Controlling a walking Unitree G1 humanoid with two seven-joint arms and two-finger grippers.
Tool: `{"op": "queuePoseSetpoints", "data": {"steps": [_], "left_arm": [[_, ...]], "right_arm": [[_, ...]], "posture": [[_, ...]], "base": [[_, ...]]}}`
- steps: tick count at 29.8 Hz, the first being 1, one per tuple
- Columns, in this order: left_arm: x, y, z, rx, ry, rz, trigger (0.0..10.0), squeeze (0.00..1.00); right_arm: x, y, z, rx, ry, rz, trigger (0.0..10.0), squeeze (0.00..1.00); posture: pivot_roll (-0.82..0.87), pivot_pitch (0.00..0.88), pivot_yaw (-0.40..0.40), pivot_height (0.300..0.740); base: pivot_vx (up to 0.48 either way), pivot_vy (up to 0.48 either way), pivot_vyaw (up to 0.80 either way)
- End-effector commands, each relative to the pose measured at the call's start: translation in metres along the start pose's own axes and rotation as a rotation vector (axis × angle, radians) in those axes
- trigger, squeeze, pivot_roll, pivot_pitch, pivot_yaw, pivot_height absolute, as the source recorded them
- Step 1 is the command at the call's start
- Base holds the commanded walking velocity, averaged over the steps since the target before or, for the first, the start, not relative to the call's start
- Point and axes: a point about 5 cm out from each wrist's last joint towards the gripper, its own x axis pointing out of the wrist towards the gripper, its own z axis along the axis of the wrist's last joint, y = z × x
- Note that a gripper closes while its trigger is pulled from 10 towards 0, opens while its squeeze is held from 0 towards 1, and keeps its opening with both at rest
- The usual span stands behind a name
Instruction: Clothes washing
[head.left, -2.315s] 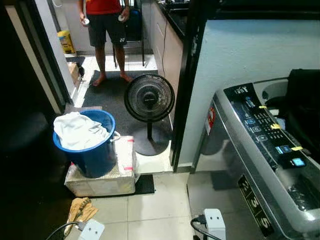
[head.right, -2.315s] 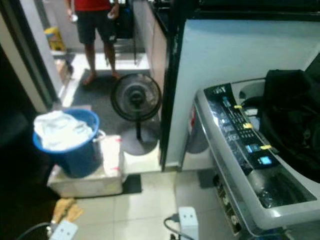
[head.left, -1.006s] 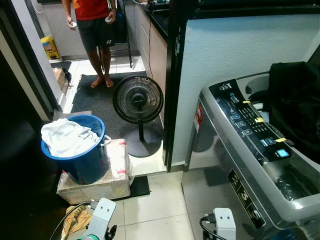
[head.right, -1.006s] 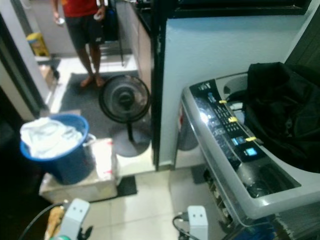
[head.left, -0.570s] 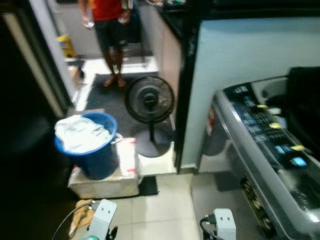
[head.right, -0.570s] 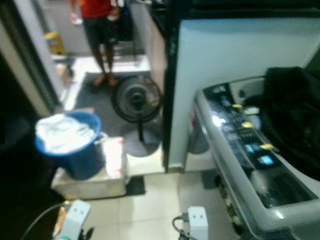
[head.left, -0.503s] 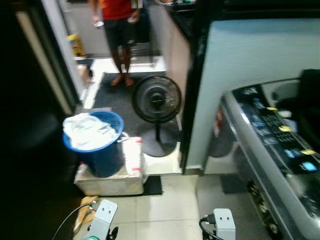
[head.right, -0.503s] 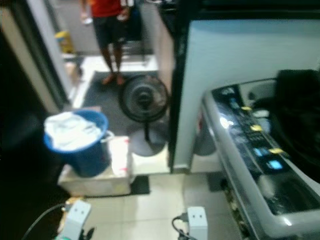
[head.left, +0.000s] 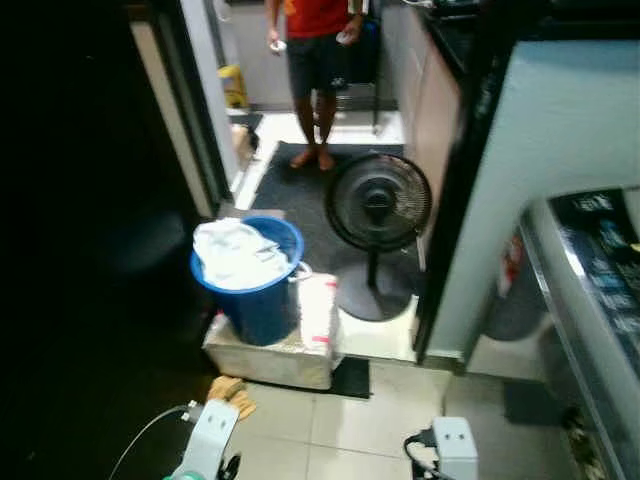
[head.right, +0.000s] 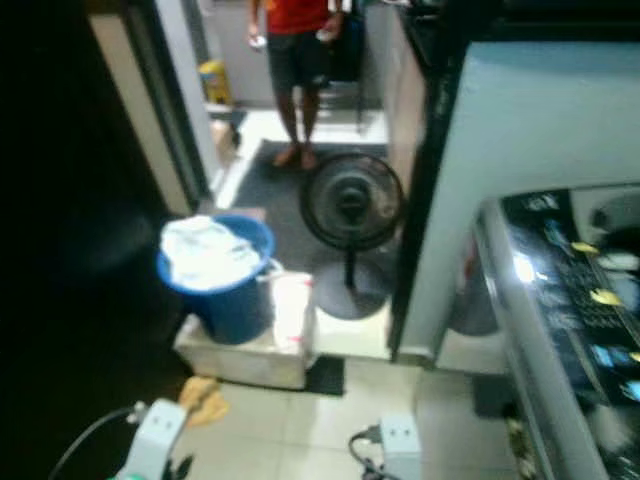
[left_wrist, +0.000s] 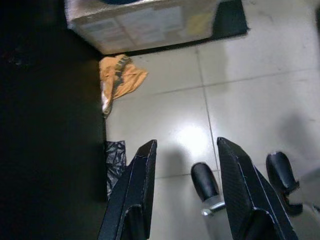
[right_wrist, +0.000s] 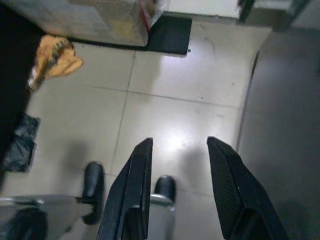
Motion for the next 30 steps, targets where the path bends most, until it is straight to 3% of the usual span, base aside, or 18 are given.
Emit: {"op": "queuePoseSetpoints", "data": {"steps": [1, 8, 17, 21, 30], "left_arm": [[-0.004, -0.001, -0.014, -0.001, 0.050, -0.003, 10.0, 0.00], [-0.003, -0.002, -0.013, 0.006, 0.047, -0.012, 10.0, 0.00], [-0.003, -0.003, -0.012, 0.017, 0.041, -0.025, 10.0, 0.00], [-0.004, 0.001, -0.009, 0.061, 0.034, -0.045, 10.0, 0.00], [-0.001, 0.008, 0.007, 0.076, -0.023, -0.050, 10.0, 0.00]], "right_arm": [[-0.002, 0.003, -0.006, 0.010, 0.015, 0.005, 10.0, 0.00], [-0.002, 0.003, -0.006, 0.028, 0.006, 0.008, 10.0, 0.00], [-0.002, 0.005, -0.006, 0.033, -0.001, 0.013, 10.0, 0.00], [-0.002, 0.012, -0.005, 0.067, -0.011, 0.027, 10.0, 0.00], [0.001, 0.020, 0.003, 0.021, -0.057, 0.043, 10.0, 0.00]], "posture": [[-0.12, 0.034, 0.085, 0.740], [-0.12, 0.038, 0.088, 0.740], [-0.12, 0.038, 0.090, 0.740], [-0.11, 0.039, 0.122, 0.740], [-0.10, 0.041, 0.138, 0.740]], "base": [[0.000, 0.000, 0.78], [0.000, 0.000, 0.51], [0.406, 0.187, 0.00], [0.384, 0.000, 0.00], [0.366, 0.000, 0.00]]}}
